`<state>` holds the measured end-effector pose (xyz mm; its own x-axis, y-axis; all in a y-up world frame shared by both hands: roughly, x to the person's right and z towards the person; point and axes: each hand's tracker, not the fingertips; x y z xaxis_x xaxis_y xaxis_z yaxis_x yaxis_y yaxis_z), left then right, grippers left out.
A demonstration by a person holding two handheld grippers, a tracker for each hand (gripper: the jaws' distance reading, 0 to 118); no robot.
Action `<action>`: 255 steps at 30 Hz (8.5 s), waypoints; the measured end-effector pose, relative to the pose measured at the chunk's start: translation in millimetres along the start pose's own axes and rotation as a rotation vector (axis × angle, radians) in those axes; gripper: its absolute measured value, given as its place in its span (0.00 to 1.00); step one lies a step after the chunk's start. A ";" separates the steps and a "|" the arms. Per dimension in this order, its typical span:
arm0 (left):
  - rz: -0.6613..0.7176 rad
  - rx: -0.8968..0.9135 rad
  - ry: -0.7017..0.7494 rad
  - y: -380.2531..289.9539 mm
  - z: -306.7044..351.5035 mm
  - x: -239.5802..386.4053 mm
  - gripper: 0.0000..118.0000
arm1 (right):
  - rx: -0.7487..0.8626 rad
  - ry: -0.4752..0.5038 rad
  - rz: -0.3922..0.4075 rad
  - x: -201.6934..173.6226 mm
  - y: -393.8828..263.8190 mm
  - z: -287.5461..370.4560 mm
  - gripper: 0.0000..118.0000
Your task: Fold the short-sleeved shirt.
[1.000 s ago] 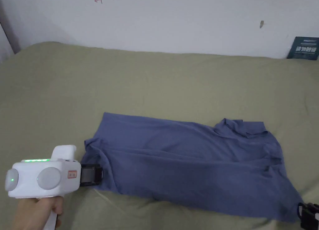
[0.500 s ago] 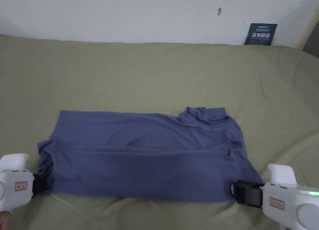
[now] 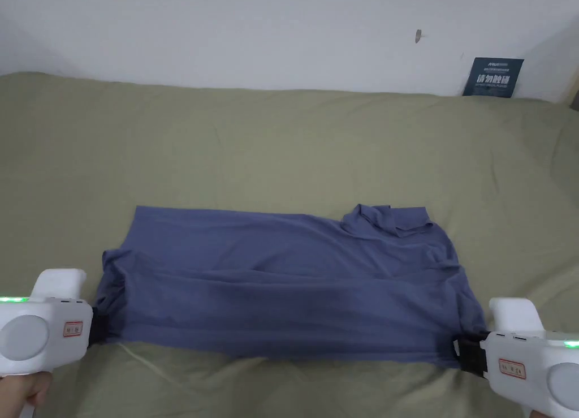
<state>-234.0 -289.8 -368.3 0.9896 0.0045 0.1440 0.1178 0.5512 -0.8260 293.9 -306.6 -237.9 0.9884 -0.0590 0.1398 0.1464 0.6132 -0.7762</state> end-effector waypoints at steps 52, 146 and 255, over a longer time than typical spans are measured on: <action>0.039 -0.030 0.092 74.5 -87.8 -0.3 1.00 | 0.148 -0.089 -0.065 27.5 39.8 -14.2 0.02; -0.053 0.687 -0.088 -46.4 217.1 71.1 0.89 | 0.600 0.022 0.011 -63.4 -19.4 210.8 0.83; 0.047 -0.209 -0.564 -27.4 70.9 134.6 0.74 | 0.530 -0.101 -0.114 -69.8 -100.1 187.2 0.01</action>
<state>-109.9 -245.2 -287.6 0.8040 0.4984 0.3242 0.1449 0.3645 -0.9199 202.8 -216.3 -54.9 0.9550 -0.0886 0.2832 0.1865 0.9214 -0.3409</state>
